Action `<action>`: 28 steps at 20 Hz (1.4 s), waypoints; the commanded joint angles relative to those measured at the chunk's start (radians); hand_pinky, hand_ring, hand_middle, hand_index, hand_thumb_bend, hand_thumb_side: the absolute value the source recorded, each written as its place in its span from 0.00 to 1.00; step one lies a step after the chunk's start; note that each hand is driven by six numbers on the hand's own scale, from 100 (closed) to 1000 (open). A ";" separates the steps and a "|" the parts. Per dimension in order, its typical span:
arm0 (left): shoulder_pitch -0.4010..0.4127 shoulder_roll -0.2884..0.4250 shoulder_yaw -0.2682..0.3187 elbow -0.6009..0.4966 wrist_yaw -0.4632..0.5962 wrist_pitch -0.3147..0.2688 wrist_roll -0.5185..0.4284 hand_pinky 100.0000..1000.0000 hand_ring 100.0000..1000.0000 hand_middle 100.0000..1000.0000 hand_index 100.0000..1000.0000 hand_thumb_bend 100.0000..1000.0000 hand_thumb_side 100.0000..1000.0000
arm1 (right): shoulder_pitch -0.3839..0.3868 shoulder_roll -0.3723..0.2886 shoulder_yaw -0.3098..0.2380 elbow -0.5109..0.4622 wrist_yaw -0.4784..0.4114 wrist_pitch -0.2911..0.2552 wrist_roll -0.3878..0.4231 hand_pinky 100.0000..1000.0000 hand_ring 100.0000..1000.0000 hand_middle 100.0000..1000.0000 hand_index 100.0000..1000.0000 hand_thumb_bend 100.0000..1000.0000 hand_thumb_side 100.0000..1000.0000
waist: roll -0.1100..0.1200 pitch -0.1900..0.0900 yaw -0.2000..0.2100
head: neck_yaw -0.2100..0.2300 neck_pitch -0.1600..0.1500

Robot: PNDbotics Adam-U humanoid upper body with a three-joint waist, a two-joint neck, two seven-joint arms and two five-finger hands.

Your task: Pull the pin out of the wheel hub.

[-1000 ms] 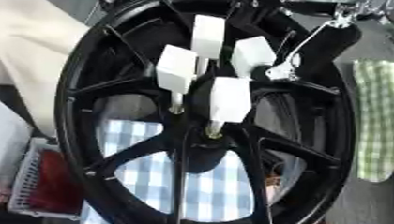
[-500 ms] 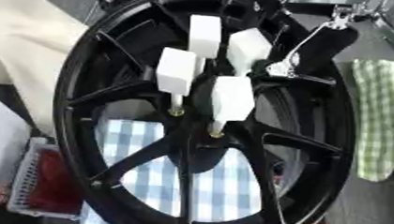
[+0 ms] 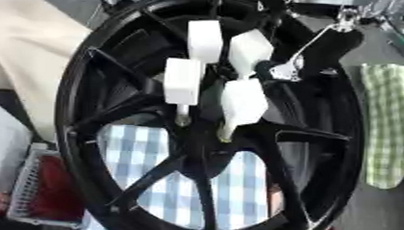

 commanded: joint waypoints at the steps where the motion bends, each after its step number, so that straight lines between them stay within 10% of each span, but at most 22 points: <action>1: -0.007 0.006 0.008 -0.021 -0.005 0.000 0.005 0.80 0.69 0.64 0.82 0.14 0.76 | -0.020 -0.013 -0.011 -0.003 -0.009 -0.006 0.001 0.83 0.76 0.49 0.57 0.15 0.03 | 0.003 -0.016 0.002 | -0.001 -0.012; 14: -0.001 0.005 0.011 -0.021 -0.002 0.003 0.004 0.80 0.69 0.64 0.83 0.13 0.77 | -0.077 0.005 -0.027 -0.002 -0.101 0.029 -0.045 0.75 0.63 0.28 0.31 0.00 0.01 | -0.004 -0.023 0.003 | -0.008 0.000; 28: 0.017 0.019 0.021 -0.021 -0.004 0.003 0.010 0.81 0.69 0.65 0.83 0.13 0.77 | -0.056 -0.085 -0.209 -0.014 -0.206 0.040 -0.070 0.75 0.62 0.27 0.30 0.00 0.01 | -0.001 -0.046 -0.035 | 0.019 0.009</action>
